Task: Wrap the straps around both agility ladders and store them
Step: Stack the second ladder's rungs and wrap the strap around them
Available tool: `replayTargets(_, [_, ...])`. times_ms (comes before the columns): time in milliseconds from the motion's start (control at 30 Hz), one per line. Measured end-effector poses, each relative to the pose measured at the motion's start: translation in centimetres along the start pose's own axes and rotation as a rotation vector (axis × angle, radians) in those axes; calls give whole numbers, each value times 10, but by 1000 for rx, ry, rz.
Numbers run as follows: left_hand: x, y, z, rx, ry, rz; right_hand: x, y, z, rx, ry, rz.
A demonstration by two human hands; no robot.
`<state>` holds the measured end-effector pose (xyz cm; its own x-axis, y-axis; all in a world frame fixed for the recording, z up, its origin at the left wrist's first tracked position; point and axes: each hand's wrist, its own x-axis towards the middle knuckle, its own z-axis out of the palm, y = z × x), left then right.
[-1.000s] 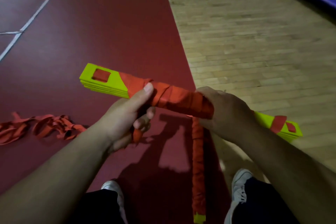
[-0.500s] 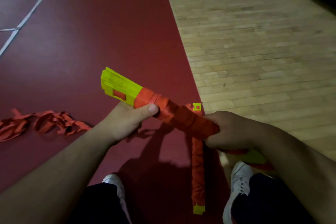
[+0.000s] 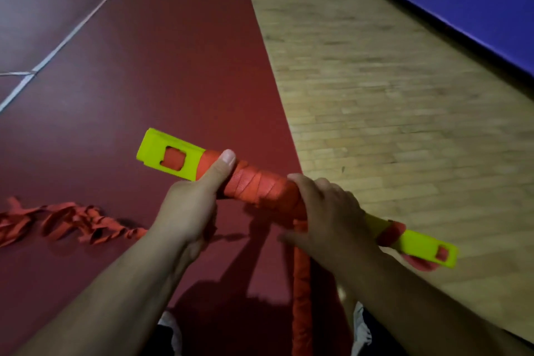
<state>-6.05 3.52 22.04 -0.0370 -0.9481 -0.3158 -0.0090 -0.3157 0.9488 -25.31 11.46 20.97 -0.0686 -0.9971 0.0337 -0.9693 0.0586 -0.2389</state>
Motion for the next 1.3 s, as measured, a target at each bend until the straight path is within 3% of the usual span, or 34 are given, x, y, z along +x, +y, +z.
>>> replayTargets(67, [-2,-3,-6,20,-127,1,5,4,1,2,90,2])
replayTargets(233, [7,-1,-28,266,-355,91,8,3,6,164,-42,46])
replayTargets(367, [18,-10,-34,374,-339,139,9,4,10,188,-118,64])
replayTargets(533, [25,-19,-40,267,-393,143,17,12,8,287,-268,73])
replayTargets(633, [29,-19,-45,277,-396,146,21,18,8,405,-378,38])
replayTargets(900, [27,-21,-39,266,-341,166,21,27,9,490,-474,-23])
replayTargets(1133, [24,-25,-19,222,-150,130,16,17,21,399,-366,14])
replayTargets(1300, [21,-28,-7,218,-115,80,8,2,42,335,-245,18])
